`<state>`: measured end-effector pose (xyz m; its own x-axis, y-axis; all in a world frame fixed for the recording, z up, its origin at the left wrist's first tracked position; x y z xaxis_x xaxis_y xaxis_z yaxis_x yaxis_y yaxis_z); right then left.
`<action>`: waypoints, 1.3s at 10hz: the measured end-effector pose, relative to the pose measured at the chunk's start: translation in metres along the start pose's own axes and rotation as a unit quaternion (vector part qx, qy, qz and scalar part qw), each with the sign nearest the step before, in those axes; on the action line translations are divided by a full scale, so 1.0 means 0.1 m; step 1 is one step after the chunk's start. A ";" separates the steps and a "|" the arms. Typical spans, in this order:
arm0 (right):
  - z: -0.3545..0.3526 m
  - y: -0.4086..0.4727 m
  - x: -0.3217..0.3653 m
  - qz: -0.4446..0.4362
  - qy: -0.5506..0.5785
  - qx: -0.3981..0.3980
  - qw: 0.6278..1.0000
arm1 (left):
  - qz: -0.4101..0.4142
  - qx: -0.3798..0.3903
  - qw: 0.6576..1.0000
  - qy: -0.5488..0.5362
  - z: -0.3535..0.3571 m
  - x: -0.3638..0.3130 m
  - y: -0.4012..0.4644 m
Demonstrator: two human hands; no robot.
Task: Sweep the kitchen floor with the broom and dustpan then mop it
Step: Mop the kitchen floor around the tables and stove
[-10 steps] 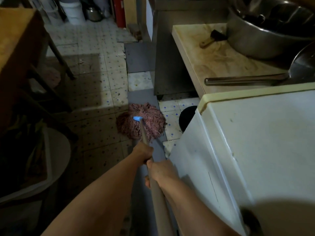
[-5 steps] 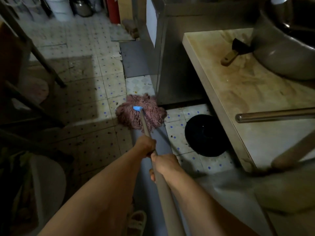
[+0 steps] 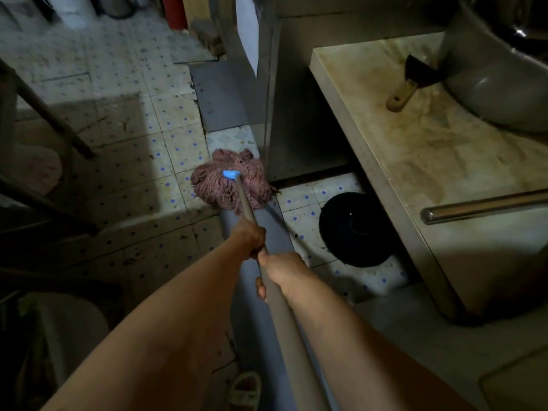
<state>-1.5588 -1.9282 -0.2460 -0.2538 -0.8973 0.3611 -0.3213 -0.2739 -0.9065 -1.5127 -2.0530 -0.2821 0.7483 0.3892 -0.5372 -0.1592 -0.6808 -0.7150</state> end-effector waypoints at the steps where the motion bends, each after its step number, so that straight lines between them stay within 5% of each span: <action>1: -0.06 -0.12 -0.20 0.012 0.002 0.003 1.000 | -0.006 0.001 1.000 -0.012 0.09 0.06 -0.23; 7: -0.62 -1.37 -2.68 0.056 0.069 0.043 0.995 | -0.015 0.043 0.999 0.014 1.45 1.28 -2.40; 9: -0.85 -1.70 -3.04 -0.007 0.095 0.011 0.995 | -0.022 0.085 0.996 0.011 1.75 1.47 -2.94; 10: -0.83 -1.89 -3.27 0.079 0.094 0.034 0.992 | -0.037 0.086 0.996 0.011 1.79 1.53 -3.05; 13: -0.75 -1.70 -2.71 0.056 0.056 0.013 0.997 | -0.013 0.063 0.998 0.013 1.53 1.30 -2.57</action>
<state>-1.5040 -1.6126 -0.1728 -0.3876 -0.8791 0.2773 -0.2621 -0.1833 -0.9475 -1.4731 -1.7327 -0.2367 0.7696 0.3888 -0.5065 -0.2171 -0.5867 -0.7802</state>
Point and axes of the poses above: each hand's wrist, its own y-axis towards the middle knuckle, its own z-axis out of the palm, x = y × z, the point moved 10 cm from there along y, towards the middle knuckle, and after that the axes turned 1 degree about -x, right-handed, at the moved point
